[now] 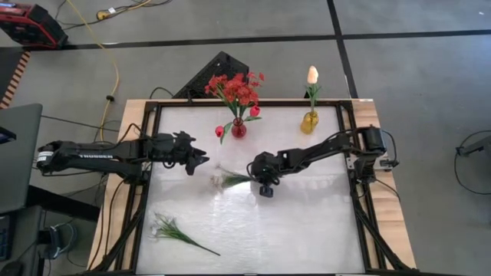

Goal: Sort flowers into vase by color
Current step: Put the top white flowers into the yellow vase

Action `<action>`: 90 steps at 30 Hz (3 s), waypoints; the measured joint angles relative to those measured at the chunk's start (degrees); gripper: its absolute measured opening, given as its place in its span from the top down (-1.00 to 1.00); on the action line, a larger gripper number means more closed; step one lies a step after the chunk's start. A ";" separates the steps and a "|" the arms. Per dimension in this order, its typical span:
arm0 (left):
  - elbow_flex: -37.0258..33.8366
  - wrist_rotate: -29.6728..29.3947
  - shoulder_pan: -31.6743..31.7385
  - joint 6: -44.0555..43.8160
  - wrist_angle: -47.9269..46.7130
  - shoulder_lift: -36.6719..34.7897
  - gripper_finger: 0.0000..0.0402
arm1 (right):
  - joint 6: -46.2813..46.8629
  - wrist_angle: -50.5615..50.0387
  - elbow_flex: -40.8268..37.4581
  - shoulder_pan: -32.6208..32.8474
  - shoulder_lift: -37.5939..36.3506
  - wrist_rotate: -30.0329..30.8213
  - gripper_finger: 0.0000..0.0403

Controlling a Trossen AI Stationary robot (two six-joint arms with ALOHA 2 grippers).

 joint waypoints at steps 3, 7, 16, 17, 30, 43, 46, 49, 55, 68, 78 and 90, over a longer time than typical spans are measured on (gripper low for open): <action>0.00 -1.91 0.00 -0.91 0.19 0.00 0.11 | 1.45 -1.04 -0.26 -0.11 -1.58 -3.67 0.90; 0.00 -3.13 0.00 -3.18 0.98 0.00 0.11 | 2.28 -2.11 -0.92 -0.08 -7.55 -9.94 0.89; 0.00 -3.77 -0.02 -7.69 3.08 0.00 0.11 | -1.40 11.98 -11.59 -1.61 -35.59 -16.14 0.91; 0.00 -4.43 -0.02 -8.14 3.33 0.00 0.11 | -0.86 15.05 -13.45 -2.38 -39.44 -16.82 0.91; 0.00 -13.11 -0.02 -9.45 4.76 0.00 0.11 | -7.82 33.46 -30.21 -15.92 -74.85 -6.35 0.91; 0.00 -15.10 -0.04 -14.18 9.07 0.00 0.11 | -3.46 59.52 -50.64 -37.27 -78.65 -4.45 0.91; 0.00 -14.47 -0.07 -14.85 9.19 0.00 0.11 | 0.71 66.01 -54.74 -41.88 -78.54 -4.25 0.91; 0.00 -15.66 -0.07 -15.55 9.55 0.00 0.11 | 0.97 69.20 -56.03 -45.93 -78.63 -4.39 0.91; 0.00 -17.97 -0.07 -14.94 9.59 0.00 0.11 | 4.35 68.20 -56.04 -51.23 -76.85 -2.85 0.91; 0.00 -22.06 -0.05 -11.51 9.34 0.00 0.11 | 10.39 77.85 -56.13 -55.37 -63.36 1.07 0.91; 0.00 -22.70 -0.07 -10.60 8.93 0.00 0.11 | 13.56 89.40 -55.83 -55.67 -49.10 3.57 0.91; 0.00 -23.38 -0.04 -11.61 8.96 0.00 0.11 | 14.15 99.21 -54.18 -56.22 -37.60 3.47 0.91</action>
